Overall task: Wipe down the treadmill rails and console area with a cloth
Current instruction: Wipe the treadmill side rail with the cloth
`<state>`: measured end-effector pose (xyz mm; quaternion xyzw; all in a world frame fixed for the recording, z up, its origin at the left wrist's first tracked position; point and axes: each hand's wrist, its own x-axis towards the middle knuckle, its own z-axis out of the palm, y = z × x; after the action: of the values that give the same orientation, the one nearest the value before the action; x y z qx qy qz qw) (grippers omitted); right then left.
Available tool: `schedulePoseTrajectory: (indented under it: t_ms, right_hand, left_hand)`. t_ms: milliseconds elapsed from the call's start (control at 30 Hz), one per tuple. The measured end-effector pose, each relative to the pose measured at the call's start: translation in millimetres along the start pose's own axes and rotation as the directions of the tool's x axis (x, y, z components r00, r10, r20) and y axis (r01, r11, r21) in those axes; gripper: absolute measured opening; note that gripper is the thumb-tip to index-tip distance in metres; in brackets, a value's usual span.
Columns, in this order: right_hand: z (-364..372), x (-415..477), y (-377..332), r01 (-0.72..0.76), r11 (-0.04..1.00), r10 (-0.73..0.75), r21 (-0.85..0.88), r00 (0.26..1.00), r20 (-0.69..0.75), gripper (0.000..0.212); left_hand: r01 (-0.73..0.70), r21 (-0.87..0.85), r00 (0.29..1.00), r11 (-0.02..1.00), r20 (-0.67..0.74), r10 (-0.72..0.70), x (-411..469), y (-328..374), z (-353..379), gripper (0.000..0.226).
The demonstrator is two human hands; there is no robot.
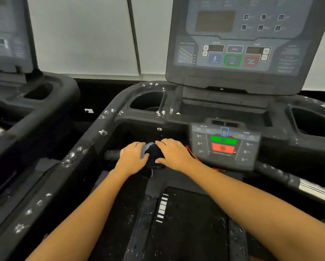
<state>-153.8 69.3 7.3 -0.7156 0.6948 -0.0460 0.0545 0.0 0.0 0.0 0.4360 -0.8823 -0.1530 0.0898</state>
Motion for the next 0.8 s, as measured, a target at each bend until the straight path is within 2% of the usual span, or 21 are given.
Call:
schedulePoseTrajectory:
  t_ms: [233,367,500,600,667,733,800]
  right_hand:
    - [9,7,-3,-0.082,0.997,0.082,0.008,0.996,-0.036,0.057]
    - [10,4,-3,-0.070,0.997,0.075,0.039,0.987,-0.139,0.042]
    - [5,-4,-2,-0.069,0.978,0.113,0.196,0.968,-0.222,0.033]
    - [-3,-18,2,-0.084,0.889,0.214,0.450,0.945,-0.247,0.028]
    - [-10,-29,5,-0.087,0.773,0.309,0.629,0.917,-0.254,0.029]
    - [-16,-42,6,-0.080,0.651,0.436,0.755,0.854,-0.286,0.036]
    - [-18,-55,6,-0.045,0.523,0.578,0.851,0.753,-0.315,0.042]
  left_hand:
    - [-0.021,0.080,0.999,0.997,0.031,0.018,1,-4,9,0.070]
    - [-0.047,0.082,0.998,0.996,0.043,0.043,6,-6,13,0.076]
    - [-0.095,0.033,0.995,0.995,0.006,0.095,12,-2,10,0.069]
    - [-0.160,-0.034,0.987,0.987,0.003,0.160,14,8,-4,0.055]
    - [-0.200,-0.093,0.978,0.975,0.034,0.204,15,18,-15,0.048]
    - [-0.221,-0.146,0.971,0.964,0.053,0.231,17,31,-26,0.042]
    - [-0.239,-0.188,0.965,0.953,0.060,0.254,18,46,-33,0.036]
